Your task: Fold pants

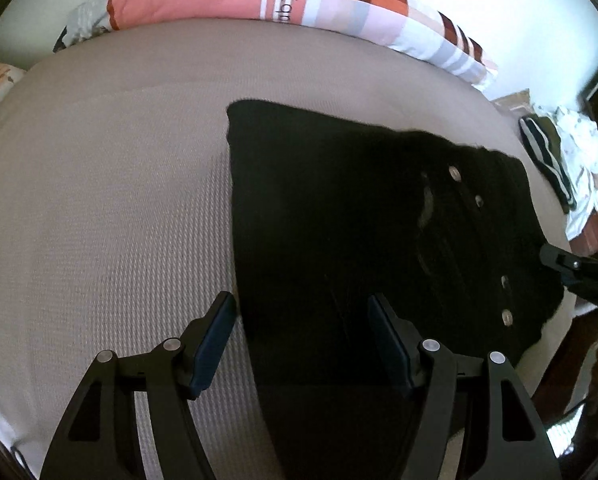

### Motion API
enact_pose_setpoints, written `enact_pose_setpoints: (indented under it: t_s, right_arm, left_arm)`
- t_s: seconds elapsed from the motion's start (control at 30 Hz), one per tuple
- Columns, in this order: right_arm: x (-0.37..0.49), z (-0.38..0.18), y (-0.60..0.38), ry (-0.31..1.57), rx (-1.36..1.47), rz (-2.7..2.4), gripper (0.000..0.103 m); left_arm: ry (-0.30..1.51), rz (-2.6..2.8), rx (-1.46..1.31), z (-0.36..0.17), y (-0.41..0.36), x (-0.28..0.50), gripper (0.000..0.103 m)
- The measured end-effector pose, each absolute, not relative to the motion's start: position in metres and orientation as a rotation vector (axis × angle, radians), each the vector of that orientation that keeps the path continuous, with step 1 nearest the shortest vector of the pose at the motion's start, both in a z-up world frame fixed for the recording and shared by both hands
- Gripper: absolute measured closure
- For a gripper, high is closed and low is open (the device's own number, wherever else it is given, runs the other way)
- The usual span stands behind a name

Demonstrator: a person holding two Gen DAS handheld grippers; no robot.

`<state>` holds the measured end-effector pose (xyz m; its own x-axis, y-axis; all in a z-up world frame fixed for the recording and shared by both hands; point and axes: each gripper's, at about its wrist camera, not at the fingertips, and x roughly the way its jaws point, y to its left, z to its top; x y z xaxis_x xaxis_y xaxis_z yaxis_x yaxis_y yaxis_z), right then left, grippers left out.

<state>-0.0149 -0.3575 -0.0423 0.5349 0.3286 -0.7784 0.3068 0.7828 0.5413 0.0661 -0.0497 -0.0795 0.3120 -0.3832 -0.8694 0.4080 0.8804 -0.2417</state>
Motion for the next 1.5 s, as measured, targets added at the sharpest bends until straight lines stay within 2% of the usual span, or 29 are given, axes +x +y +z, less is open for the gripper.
enact_pose_setpoints:
  t_s: [0.13, 0.17, 0.2, 0.23, 0.87, 1.07, 1.13, 1.2, 1.27, 1.33, 1.5]
  right_arm:
    - [-0.028, -0.039, -0.350, 1.036, 0.705, 0.037, 0.076]
    - [-0.030, -0.039, -0.348, 1.033, 0.691, 0.034, 0.079]
    - [-0.031, -0.039, -0.347, 1.034, 0.661, 0.016, 0.089]
    - [-0.032, -0.039, -0.346, 1.037, 0.652, 0.015, 0.090]
    - [-0.038, -0.060, -0.350, 1.083, 0.697, -0.017, 0.091]
    - [-0.039, -0.051, -0.346, 1.070, 0.661, -0.045, 0.083]
    - [-0.039, -0.047, -0.345, 1.065, 0.628, -0.067, 0.071]
    - [-0.038, -0.043, -0.345, 1.062, 0.595, -0.092, 0.064]
    - [-0.035, -0.040, -0.345, 1.057, 0.576, -0.097, 0.063]
    - [-0.029, -0.039, -0.346, 1.061, 0.566, -0.098, 0.054]
    - [-0.011, -0.040, -0.347, 1.069, 0.550, -0.069, 0.047]
  left_arm:
    - [1.134, -0.537, 0.028, -0.081, -0.048, 0.054, 0.034]
    - [1.127, -0.537, 0.029, -0.081, -0.048, 0.053, 0.034]
    - [1.124, -0.537, 0.032, -0.082, -0.048, 0.051, 0.034]
    - [1.123, -0.539, 0.034, -0.082, -0.047, 0.050, 0.034]
    - [1.103, -0.539, 0.097, -0.087, -0.055, 0.031, 0.033]
    - [1.092, -0.519, 0.108, -0.087, -0.058, 0.027, 0.030]
    - [1.085, -0.513, 0.111, -0.087, -0.059, 0.027, 0.030]
    - [1.085, -0.509, 0.110, -0.087, -0.059, 0.028, 0.030]
    - [1.083, -0.506, 0.113, -0.087, -0.058, 0.028, 0.029]
    - [1.081, -0.501, 0.120, -0.087, -0.058, 0.028, 0.028]
    - [1.077, -0.494, 0.141, -0.086, -0.060, 0.028, 0.027]
